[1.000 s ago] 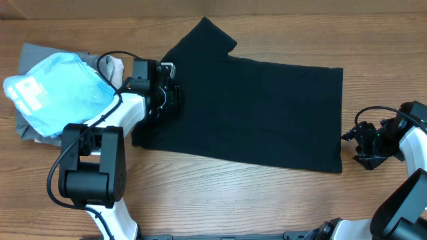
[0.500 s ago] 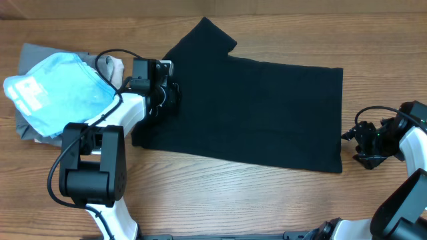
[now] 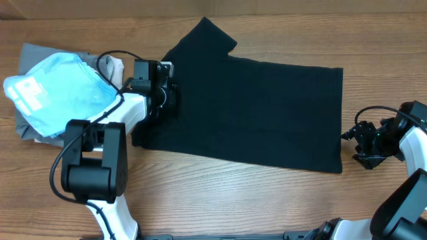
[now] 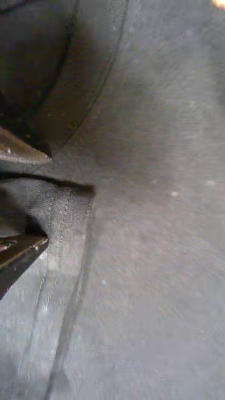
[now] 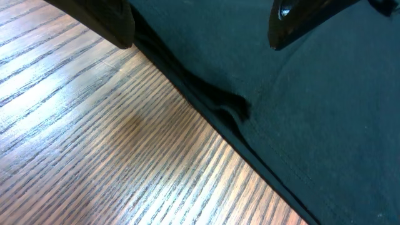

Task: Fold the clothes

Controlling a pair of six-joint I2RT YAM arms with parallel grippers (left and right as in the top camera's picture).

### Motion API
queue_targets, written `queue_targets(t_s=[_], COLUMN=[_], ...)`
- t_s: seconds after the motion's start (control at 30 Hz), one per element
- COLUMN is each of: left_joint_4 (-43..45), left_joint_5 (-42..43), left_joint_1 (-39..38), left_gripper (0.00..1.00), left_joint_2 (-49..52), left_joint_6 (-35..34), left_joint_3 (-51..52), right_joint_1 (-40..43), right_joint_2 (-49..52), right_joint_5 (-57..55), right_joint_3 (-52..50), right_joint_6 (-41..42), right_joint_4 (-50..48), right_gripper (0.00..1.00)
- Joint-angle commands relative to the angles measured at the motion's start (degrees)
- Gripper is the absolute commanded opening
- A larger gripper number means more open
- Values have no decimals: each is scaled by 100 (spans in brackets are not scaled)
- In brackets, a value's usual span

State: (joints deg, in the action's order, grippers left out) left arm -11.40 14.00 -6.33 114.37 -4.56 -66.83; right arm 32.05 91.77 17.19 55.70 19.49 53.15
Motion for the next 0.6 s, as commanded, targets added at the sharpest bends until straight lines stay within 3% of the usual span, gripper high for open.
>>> queue_targets(t_s=[0.0,0.27,0.37,0.47,0.57], left_joint_4=[-28,-59,-76,-81,-162], left_joint_5=[87,87,85,72,42], left_joint_1=[-24,4,4,4,4], left_gripper=[39,31,24,7,4], left_joint_2=[177,133,39,-76,-160], left_joint_6=[-79,-63,-61,-61,-59], left_joint_3=[-127,-153,-214,-280,-389], right_joint_1=[-15,-15,-15,-15,-15], right_joint_2=[-142,-142,-142,-142,-142], right_joint_5=[48,48,48,46,48], right_joint_3=[57,57,57,57,57], right_joint_6=[2,2,2,2,2], right_joint_4=[-13,-9,-7,-2,11], right_gripper=[72,73,73,73,73])
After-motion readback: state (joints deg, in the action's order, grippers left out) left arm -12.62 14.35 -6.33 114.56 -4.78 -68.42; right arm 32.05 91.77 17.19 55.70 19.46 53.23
